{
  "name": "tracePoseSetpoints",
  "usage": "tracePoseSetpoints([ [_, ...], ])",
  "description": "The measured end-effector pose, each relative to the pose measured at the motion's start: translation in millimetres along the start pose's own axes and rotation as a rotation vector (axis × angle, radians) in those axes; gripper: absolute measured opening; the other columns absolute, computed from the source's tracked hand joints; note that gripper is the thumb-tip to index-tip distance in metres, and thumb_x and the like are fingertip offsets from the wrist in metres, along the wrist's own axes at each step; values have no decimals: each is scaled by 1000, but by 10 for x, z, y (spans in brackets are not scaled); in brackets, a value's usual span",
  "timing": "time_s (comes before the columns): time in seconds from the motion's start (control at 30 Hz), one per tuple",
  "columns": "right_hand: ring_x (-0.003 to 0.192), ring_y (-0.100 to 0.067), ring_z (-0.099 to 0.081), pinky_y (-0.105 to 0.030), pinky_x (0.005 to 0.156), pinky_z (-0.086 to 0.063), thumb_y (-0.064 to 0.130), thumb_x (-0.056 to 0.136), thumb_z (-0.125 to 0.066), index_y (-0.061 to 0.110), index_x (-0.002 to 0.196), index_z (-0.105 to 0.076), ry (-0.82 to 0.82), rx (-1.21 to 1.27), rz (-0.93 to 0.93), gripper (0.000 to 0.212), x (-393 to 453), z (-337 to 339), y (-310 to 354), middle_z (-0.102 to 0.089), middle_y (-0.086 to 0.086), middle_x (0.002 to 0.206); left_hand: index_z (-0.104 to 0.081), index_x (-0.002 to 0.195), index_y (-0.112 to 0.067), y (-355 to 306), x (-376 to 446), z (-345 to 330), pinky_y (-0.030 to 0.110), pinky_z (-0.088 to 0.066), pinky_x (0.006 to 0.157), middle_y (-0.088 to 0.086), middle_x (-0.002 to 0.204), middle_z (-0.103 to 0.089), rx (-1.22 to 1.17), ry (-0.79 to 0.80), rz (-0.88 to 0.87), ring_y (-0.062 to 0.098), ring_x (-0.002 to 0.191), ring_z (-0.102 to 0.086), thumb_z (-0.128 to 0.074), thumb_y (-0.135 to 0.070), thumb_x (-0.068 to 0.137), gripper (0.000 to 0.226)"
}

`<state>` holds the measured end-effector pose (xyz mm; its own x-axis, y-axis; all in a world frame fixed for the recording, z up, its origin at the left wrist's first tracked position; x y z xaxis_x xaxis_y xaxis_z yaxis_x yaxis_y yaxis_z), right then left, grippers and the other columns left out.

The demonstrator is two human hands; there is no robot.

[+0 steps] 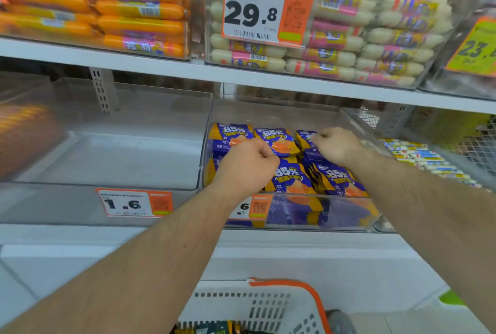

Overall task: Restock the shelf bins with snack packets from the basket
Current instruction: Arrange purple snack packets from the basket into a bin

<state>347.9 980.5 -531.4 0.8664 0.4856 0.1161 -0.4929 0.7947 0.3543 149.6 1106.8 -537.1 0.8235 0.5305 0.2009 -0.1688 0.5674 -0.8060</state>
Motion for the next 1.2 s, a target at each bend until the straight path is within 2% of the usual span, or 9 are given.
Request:
tracePoseSetpoints([
  [0.1,94,-32,-61,-33,78,-46,38,99,-49,14,95,-71,-199,128,107,33,-359,195,286,-70,-10,99,-56,84,-34,-188,-164,132,38,-54,70,-7,69,-58,-90,-33,-83,15,64,-57,-57,-20,91,15],
  [0.23,78,-26,-55,-32,71,-36,18,91,-55,4,72,-66,-718,270,502,25,-1277,439,884,-64,-10,74,-57,87,-35,-160,-585,357,37,-51,66,-5,63,-57,-311,-120,-90,18,61,-56,-58,-12,87,23],
  [0.37,67,-25,-47,-34,67,-37,13,87,-52,3,62,-57,-771,475,689,27,-1933,11,1248,-54,-12,63,-56,88,-31,361,-1119,494,31,-43,64,-8,61,-53,-337,-174,-22,12,57,-48,-60,-2,86,29],
  [0.47,64,-24,-46,-30,66,-37,15,86,-51,5,60,-55,-584,569,632,29,-2123,-679,1342,-51,-11,61,-56,89,-33,1037,-1471,554,36,-48,68,0,71,-58,-287,-193,171,16,61,-53,-60,-5,86,28],
  [0.57,68,-22,-50,-34,62,-43,19,88,-51,6,67,-62,-190,484,521,27,-2240,-1647,1292,-57,-7,69,-59,96,-29,1663,-1810,605,37,-49,65,1,72,-59,-260,-206,360,21,61,-56,-58,-6,88,24],
  [0.67,98,-23,-58,-37,85,-50,21,92,-57,11,99,-70,333,257,418,17,-2506,-2637,1174,-63,-4,106,-59,104,-18,2148,-2125,582,33,-45,58,2,70,-59,-238,-210,508,20,58,-56,-54,-4,88,22],
  [0.77,123,-25,-51,-33,101,-45,25,86,-56,23,120,-65,649,119,369,35,-2801,-3342,1129,-56,2,130,-58,103,-15,2471,-2378,507,28,-41,53,4,69,-55,-254,-212,615,18,57,-53,-52,-3,90,19],
  [1.03,150,-31,-1,-51,121,-4,22,89,-50,20,150,-37,907,-175,408,63,-3133,-3965,1437,-2,4,165,-60,97,-16,2932,-2726,401,29,-43,54,5,73,-59,-304,-204,798,17,58,-53,-51,-4,90,16],
  [1.2,146,-32,-17,-48,118,-14,23,91,-49,15,154,-26,942,-193,343,68,-3046,-4088,1401,-19,-2,162,-59,98,-13,3028,-2887,319,28,-43,53,4,68,-58,-356,-192,880,17,56,-50,-49,0,89,18],
])
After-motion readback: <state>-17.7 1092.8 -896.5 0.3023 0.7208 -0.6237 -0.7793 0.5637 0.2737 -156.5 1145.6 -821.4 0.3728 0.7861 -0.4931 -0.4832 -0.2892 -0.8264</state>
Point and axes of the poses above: each hand's wrist, its own x-axis towards the middle knuckle, its own z-axis out of the back of the hand, y = z × x, the point moved 8 cm from there along x, towards the middle knuckle
